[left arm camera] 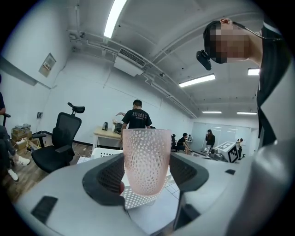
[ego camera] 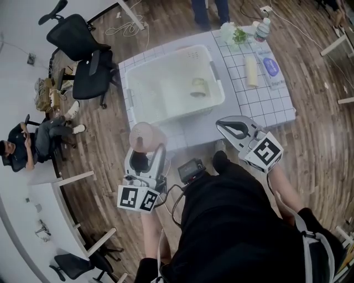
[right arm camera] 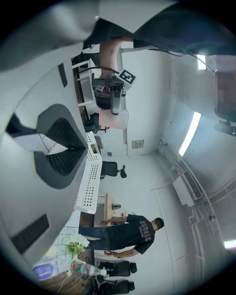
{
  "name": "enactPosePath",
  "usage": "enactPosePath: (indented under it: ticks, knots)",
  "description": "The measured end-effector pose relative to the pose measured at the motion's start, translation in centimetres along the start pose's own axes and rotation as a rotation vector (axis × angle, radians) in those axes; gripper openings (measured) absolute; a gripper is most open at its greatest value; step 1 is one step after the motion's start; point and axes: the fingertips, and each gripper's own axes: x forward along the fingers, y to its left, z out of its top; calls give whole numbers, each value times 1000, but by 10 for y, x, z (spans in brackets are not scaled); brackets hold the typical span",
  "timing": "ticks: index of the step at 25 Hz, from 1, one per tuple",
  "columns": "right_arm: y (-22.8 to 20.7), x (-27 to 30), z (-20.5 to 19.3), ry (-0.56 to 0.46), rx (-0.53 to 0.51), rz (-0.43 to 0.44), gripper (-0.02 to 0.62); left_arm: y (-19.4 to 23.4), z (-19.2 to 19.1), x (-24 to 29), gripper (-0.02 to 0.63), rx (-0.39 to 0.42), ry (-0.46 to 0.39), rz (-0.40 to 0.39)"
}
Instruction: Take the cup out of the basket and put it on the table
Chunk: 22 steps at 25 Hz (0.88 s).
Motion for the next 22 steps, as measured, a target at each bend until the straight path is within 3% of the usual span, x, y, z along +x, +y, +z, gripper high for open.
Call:
enactPosePath:
  ticks: [15, 22]
  knots:
    - [97, -2, -6, -12, 10, -112, 15, 55, -60, -56, 307, 45, 13, 44]
    - [134, -6, -18, -3, 56, -180, 15, 58, -110, -56, 307, 122, 61, -30]
